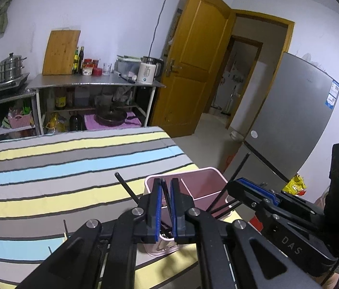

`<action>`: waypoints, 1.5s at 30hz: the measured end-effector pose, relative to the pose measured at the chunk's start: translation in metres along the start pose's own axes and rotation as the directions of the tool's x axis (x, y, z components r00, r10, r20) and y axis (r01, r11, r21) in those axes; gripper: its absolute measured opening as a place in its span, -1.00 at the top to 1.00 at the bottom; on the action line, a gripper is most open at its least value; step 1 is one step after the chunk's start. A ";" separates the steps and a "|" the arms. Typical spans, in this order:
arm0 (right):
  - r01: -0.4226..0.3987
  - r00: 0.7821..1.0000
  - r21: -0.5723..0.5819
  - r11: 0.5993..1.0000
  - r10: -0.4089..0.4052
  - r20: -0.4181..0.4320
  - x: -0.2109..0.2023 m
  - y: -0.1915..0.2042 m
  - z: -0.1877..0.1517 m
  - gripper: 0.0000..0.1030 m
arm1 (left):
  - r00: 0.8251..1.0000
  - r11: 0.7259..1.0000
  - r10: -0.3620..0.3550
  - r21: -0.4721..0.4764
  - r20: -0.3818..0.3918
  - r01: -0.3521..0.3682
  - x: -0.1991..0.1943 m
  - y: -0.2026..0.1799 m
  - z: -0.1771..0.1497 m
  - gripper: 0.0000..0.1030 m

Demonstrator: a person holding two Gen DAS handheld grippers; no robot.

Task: Organize utensils
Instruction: 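Lower both chopsticks into the pink holder and open both tools, then move both open tools back over the remaining chopsticks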

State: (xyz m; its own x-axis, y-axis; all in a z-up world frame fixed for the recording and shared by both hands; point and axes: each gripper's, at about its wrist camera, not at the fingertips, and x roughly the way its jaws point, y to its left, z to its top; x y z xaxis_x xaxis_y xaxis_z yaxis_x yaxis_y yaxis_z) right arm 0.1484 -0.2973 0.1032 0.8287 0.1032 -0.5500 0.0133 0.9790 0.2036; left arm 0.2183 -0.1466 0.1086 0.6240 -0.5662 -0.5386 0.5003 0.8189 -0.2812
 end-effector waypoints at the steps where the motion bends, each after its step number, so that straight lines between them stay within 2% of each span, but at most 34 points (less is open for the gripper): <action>1: -0.002 1.000 0.002 1.000 0.002 0.006 -0.003 0.000 0.000 0.76 | 1.000 1.000 -0.001 0.001 0.008 0.001 -0.004 -0.001 0.002 0.89; 7: -0.014 0.999 0.007 1.000 0.014 0.039 -0.022 0.001 0.001 0.76 | 0.998 1.000 -0.010 0.010 0.063 0.009 -0.036 -0.004 0.008 0.89; 14: -0.032 0.998 0.021 0.999 0.031 0.056 -0.034 0.003 -0.001 0.76 | 0.996 1.000 -0.006 0.014 0.091 0.005 -0.061 -0.003 0.008 0.89; 18: -0.056 0.996 0.015 0.998 0.055 0.067 -0.043 0.007 -0.008 0.76 | 0.994 1.000 0.018 0.014 0.110 -0.020 -0.077 0.001 -0.002 0.89; 22: -0.084 0.995 0.006 0.996 0.083 0.063 -0.045 0.013 -0.017 0.76 | 0.995 0.999 0.036 0.000 0.097 -0.036 -0.083 0.009 -0.016 0.89; 28: -0.108 0.993 -0.019 0.994 0.108 0.042 -0.045 0.024 -0.035 0.76 | 0.995 0.996 0.083 -0.046 0.061 -0.081 -0.091 0.033 -0.048 0.89; 36: -0.163 0.986 -0.020 0.986 0.162 -0.046 -0.031 0.038 -0.071 0.76 | 0.989 0.981 0.142 -0.126 -0.034 -0.145 -0.093 0.075 -0.111 0.89; 45: -0.219 0.962 -0.033 0.975 0.210 -0.175 -0.002 0.059 -0.111 0.76 | 0.967 0.953 0.198 -0.201 -0.162 -0.229 -0.074 0.116 -0.168 0.89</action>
State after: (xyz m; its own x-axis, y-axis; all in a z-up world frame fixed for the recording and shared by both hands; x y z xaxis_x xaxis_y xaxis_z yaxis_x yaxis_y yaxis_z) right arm 0.0854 -0.2199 0.0270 0.7021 0.3353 -0.6281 -0.1866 0.9380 0.2922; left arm 0.1295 0.0063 -0.0176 0.6052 -0.3702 -0.7048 0.2135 0.9284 -0.3043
